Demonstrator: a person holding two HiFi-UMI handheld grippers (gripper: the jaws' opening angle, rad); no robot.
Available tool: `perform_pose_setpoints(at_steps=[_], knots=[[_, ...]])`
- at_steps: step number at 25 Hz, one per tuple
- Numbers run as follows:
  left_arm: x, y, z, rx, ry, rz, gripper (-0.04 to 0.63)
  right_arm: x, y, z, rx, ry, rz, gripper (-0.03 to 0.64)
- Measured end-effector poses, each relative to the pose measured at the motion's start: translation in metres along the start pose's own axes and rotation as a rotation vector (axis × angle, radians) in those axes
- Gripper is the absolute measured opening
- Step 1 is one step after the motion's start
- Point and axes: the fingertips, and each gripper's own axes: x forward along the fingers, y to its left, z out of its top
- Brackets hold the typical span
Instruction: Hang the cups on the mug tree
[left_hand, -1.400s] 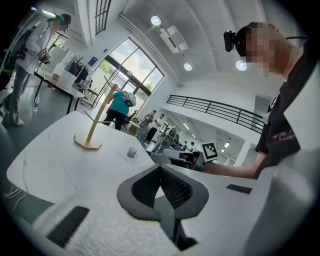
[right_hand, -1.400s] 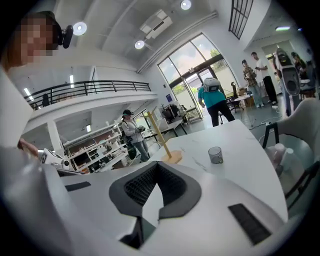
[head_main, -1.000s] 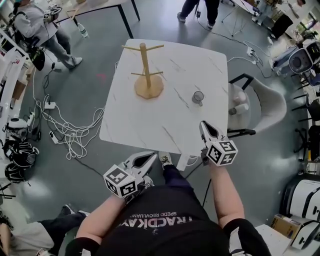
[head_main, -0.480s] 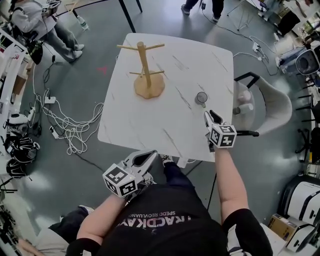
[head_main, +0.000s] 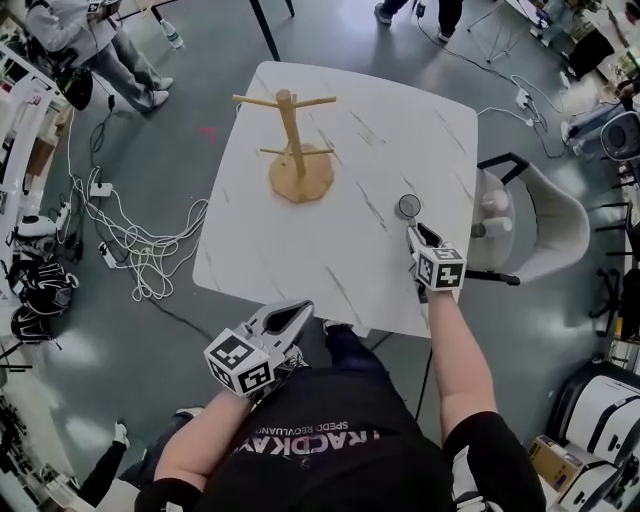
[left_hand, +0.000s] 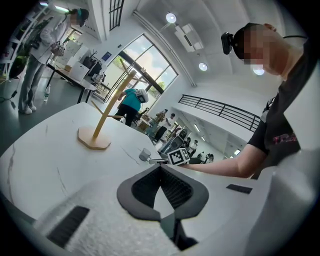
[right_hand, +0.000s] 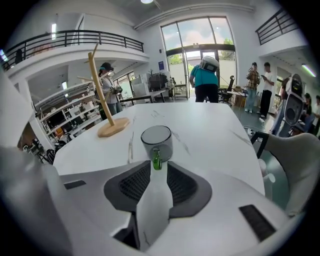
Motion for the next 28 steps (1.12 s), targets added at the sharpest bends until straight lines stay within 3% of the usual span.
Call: perform_pose_setpoints(at_steps=[8,17,28], knots=[[0.009,0.008,0.003,-0.015,-0.009,0.01,-0.003,0.016,0.001,-0.002,-0.029,0.025,-0.007,0.086],[0.01,0.016,0.011,-0.026,-0.014,0.023,-0.003,0.014,0.0,0.011,-0.074,-0.001,-0.04,0.041],[0.004,0.024,0.019,-0.024,-0.041,0.025,-0.003,0.011,0.029,0.05,-0.344,0.018,-0.063,0.041]])
